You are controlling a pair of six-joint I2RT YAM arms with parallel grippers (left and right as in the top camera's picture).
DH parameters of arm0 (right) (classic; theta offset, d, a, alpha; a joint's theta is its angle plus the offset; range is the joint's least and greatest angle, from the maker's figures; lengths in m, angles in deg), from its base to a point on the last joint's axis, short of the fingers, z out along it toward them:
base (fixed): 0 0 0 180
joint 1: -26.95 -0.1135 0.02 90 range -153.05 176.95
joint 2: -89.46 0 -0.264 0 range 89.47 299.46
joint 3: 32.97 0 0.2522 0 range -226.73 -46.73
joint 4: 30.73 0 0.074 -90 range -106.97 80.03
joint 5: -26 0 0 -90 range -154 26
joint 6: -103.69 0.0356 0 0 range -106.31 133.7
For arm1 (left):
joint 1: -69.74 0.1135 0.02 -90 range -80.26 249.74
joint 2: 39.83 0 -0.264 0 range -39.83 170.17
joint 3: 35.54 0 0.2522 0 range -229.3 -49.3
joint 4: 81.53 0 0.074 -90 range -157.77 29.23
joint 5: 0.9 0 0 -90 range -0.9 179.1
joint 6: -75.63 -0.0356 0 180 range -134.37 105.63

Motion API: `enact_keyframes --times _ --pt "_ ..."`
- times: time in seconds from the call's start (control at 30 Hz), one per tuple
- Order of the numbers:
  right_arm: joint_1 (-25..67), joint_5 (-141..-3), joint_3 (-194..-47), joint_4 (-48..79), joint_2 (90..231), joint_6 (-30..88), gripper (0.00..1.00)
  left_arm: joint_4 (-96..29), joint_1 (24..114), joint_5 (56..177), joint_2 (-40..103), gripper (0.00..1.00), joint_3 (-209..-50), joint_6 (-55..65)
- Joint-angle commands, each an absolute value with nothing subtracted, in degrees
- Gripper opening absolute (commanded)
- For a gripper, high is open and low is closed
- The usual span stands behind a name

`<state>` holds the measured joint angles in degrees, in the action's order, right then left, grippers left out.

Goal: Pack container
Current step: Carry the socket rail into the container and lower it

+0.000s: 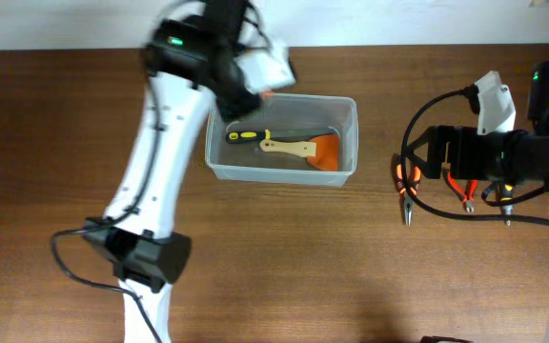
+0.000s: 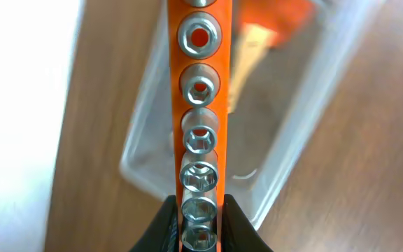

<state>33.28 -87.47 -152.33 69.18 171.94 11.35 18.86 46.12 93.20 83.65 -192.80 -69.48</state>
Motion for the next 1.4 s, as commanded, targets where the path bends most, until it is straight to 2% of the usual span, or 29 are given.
enact_keyframes --times 0.0,0.27,0.73,1.1,1.37 --pt "33.0 -88.2 -152.8 69.2 171.8 11.1 0.99 18.1 43.6 92.9 85.1 0.03 -187.9 -85.7" --pt "33.0 -88.2 -152.8 69.2 171.8 11.1 0.99 6.7 42.9 90.2 88.8 0.03 -176.8 -89.2" --pt "33.0 -88.2 -152.8 69.9 171.8 11.1 0.99 -10.8 41.8 90.4 96.2 0.04 -176.3 -91.0" --pt "33.0 -88.2 -152.8 69.8 171.8 11.1 0.99 2.0 41.6 90.6 96.2 0.04 -176.2 -88.3" --pt "33.0 -88.2 -152.8 69.7 171.8 11.1 0.99 2.8 40.7 99.0 96.5 0.03 -174.6 -88.4"
